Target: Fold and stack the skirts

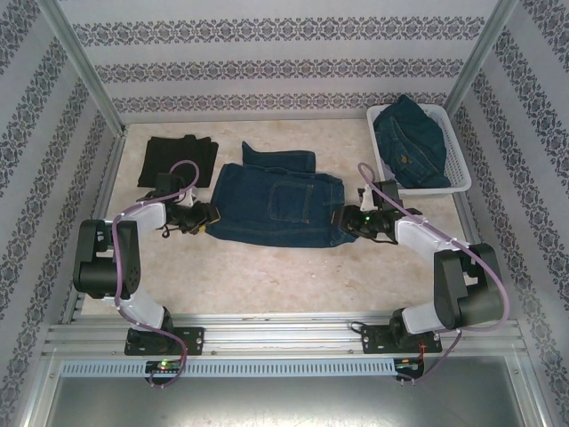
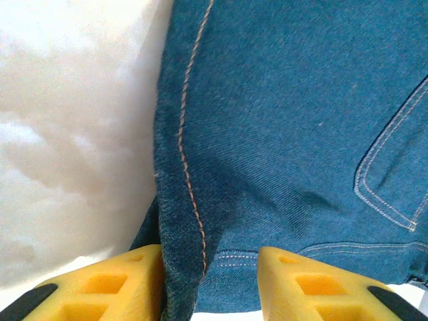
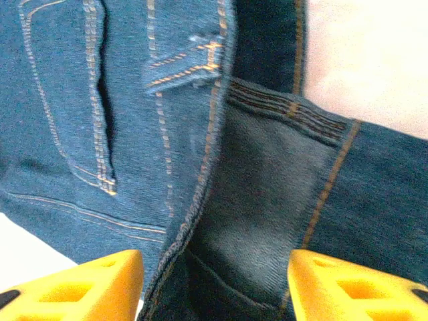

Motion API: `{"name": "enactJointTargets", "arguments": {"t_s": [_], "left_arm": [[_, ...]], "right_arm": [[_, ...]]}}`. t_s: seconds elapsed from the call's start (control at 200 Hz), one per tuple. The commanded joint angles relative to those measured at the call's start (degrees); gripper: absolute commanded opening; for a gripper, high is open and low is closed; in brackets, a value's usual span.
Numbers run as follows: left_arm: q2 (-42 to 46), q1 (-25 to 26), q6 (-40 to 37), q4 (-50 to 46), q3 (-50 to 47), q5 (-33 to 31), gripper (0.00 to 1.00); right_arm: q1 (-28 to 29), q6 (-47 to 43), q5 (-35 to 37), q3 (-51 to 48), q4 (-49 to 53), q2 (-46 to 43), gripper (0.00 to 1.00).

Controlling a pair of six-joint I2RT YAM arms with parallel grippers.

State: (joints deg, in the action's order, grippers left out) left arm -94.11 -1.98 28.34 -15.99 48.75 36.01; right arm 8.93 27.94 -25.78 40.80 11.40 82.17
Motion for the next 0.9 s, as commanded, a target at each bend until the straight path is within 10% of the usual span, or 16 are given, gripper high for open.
{"name": "enactJointTargets", "arguments": {"t_s": [0.0,0.894], "left_arm": [[1.8,-0.4,-0.6,1.8,-1.6,0.4,0.38],[2.5,-0.4,-4.0,0.6,-1.6,0.4,0.34]], "right_arm": [[-0.1,-2.9,-1.6,-0.9,2.1,0.2,0.51],[0.4,-9.3,-7.9,1.6,2.9,0.6,0.09]]}}
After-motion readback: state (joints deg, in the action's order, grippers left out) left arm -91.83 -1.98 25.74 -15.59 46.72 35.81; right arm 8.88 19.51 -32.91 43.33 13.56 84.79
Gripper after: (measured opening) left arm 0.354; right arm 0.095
